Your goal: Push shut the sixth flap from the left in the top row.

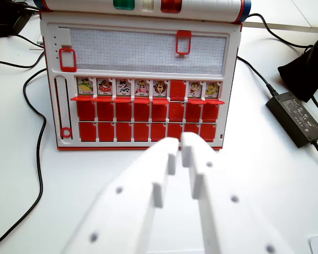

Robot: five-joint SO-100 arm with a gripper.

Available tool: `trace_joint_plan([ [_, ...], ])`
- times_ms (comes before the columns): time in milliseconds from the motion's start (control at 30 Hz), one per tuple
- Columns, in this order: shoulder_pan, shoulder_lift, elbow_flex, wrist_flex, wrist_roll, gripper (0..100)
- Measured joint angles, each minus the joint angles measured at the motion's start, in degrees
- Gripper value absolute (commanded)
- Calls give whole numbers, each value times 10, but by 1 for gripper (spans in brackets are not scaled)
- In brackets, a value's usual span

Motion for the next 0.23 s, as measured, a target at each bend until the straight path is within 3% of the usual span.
trace_joint_plan([
  [233,0,2,5,-2,11,0],
])
